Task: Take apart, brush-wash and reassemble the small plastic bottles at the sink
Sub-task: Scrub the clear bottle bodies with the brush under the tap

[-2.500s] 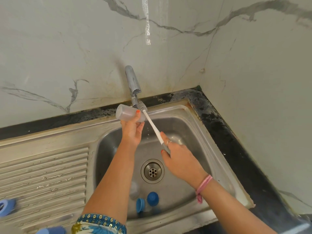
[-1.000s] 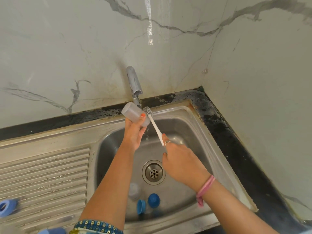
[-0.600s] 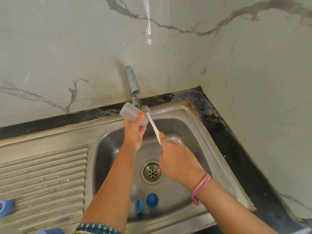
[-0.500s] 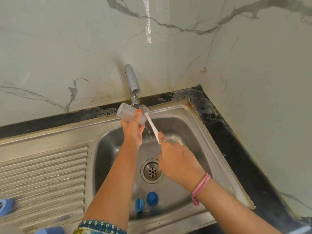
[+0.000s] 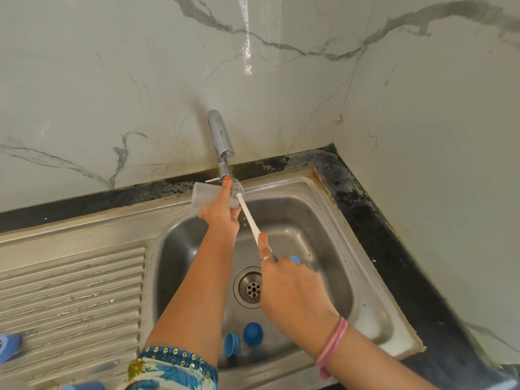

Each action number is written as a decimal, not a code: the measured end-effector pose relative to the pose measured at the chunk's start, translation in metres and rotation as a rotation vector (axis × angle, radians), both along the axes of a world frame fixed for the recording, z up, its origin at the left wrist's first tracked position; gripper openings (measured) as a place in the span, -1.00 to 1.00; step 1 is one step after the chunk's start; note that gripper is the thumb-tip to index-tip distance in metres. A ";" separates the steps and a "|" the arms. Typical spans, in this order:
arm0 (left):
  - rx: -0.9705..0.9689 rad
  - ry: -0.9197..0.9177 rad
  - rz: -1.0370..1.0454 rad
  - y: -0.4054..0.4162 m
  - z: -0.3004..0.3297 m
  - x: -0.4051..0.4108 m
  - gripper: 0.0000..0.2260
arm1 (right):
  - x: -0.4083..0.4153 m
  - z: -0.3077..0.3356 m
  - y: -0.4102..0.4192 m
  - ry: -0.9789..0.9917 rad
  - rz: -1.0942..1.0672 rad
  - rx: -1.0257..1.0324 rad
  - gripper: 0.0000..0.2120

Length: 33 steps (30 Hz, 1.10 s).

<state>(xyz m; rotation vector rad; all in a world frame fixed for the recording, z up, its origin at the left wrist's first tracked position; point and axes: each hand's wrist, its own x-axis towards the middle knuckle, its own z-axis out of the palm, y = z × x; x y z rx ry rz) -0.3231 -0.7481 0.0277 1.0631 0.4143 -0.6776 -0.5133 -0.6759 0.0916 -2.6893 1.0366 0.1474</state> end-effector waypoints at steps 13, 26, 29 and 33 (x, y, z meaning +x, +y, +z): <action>-0.251 -0.067 -0.211 0.010 -0.010 0.007 -0.49 | 0.015 -0.007 -0.046 -0.118 -0.073 0.158 -0.38; 0.044 -0.044 -0.052 0.013 -0.002 0.005 -0.32 | 0.030 -0.016 -0.030 -0.065 -0.041 0.032 -0.33; -0.033 -0.074 -0.012 0.010 0.006 0.006 -0.44 | 0.024 -0.014 -0.022 -0.059 -0.008 0.003 -0.30; -0.014 -0.018 0.043 0.008 0.008 0.007 -0.49 | -0.001 -0.014 -0.003 -0.026 -0.009 -0.008 -0.31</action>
